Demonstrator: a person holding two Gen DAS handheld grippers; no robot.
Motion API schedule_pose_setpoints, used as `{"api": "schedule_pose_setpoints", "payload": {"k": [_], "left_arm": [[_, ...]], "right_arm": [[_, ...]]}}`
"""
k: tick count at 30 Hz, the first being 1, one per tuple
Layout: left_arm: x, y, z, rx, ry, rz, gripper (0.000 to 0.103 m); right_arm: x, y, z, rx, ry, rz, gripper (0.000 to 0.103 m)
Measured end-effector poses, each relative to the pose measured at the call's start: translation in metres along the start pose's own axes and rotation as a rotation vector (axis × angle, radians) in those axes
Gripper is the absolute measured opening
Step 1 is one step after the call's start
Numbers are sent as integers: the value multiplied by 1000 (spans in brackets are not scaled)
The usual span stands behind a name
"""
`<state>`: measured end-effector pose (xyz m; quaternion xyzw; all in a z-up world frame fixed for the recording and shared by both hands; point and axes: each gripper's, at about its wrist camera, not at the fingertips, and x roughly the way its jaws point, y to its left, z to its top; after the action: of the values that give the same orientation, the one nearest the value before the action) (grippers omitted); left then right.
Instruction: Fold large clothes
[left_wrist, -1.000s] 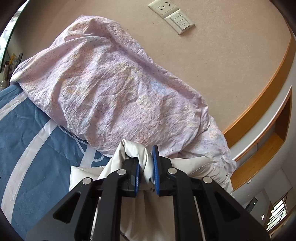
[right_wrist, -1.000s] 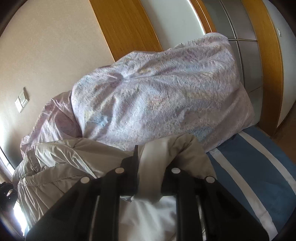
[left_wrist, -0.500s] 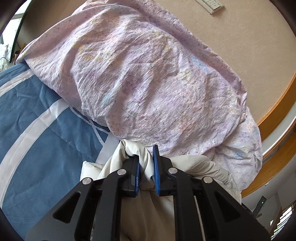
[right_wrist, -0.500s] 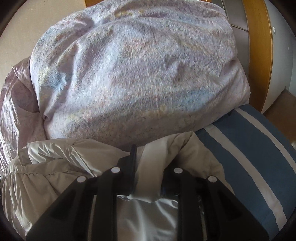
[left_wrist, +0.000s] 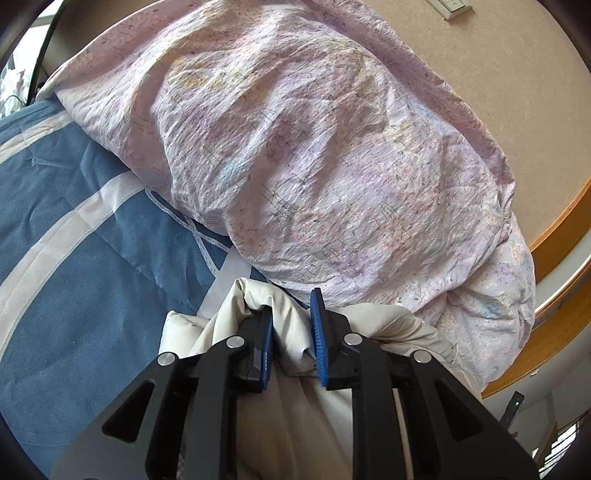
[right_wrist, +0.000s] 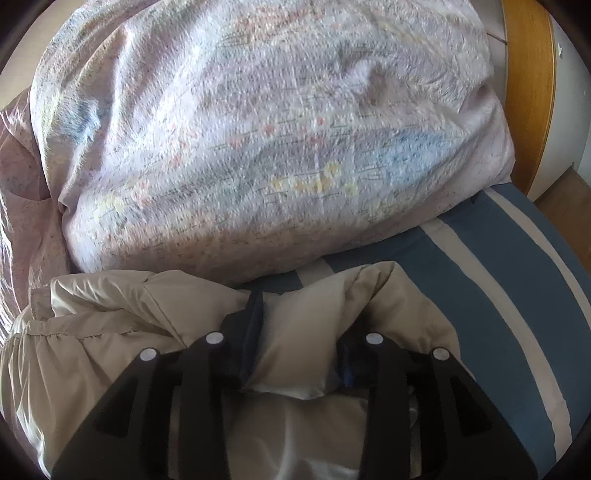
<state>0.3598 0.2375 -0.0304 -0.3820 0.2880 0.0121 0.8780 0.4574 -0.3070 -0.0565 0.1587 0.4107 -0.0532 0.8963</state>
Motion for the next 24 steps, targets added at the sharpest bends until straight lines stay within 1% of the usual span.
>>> {"api": "schedule_pose_setpoints", "payload": {"k": [3, 4, 6, 7, 8, 9, 10, 11, 12, 13, 15, 17, 19, 20, 22, 24], "left_arm": [[-2, 0, 1, -4, 10, -28, 30], [-4, 0, 2, -8, 11, -37, 33], [-8, 0, 5, -22, 14, -63, 43], [-12, -1, 6, -32, 9, -84, 62], [-20, -3, 8, -34, -19, -92, 88], [-31, -6, 11, -29, -74, -75, 97], [-44, -10, 13, -20, -135, -55, 102], [-54, -13, 17, -8, -166, -68, 102], [-63, -17, 22, 1, -177, -68, 102], [-72, -21, 25, 15, -193, -51, 102], [-89, -33, 27, 71, -226, -21, 102], [-101, -47, 22, 147, -246, 13, 102], [-107, -64, 13, 213, -245, 25, 102], [-108, -72, 6, 246, -237, 23, 102], [-108, -90, -9, 309, -210, 17, 102], [-106, -103, -25, 361, -175, -3, 102]], "right_arm": [[2, -11, 4, 38, 15, 69, 46], [1, -16, 5, 64, 19, 105, 49], [-4, -29, 8, 122, 22, 159, 51], [-7, -34, 8, 145, 19, 175, 52], [-12, -38, 9, 161, 10, 181, 53], [-16, -41, 9, 170, -3, 178, 56], [-25, -44, 9, 177, -35, 166, 57], [-32, -47, 10, 179, -64, 158, 62], [-44, -49, 10, 174, -116, 120, 71], [-56, -50, 9, 163, -177, 60, 80], [-85, -43, 6, 102, -314, -40, 80], [-104, -32, 6, 20, -384, -84, 80], [-122, -14, -2, -80, -427, -98, 82], [-130, -2, -7, -133, -437, -84, 83], [-143, 19, -17, -226, -436, -49, 88], [-151, 45, -34, -320, -426, -16, 91]]}}
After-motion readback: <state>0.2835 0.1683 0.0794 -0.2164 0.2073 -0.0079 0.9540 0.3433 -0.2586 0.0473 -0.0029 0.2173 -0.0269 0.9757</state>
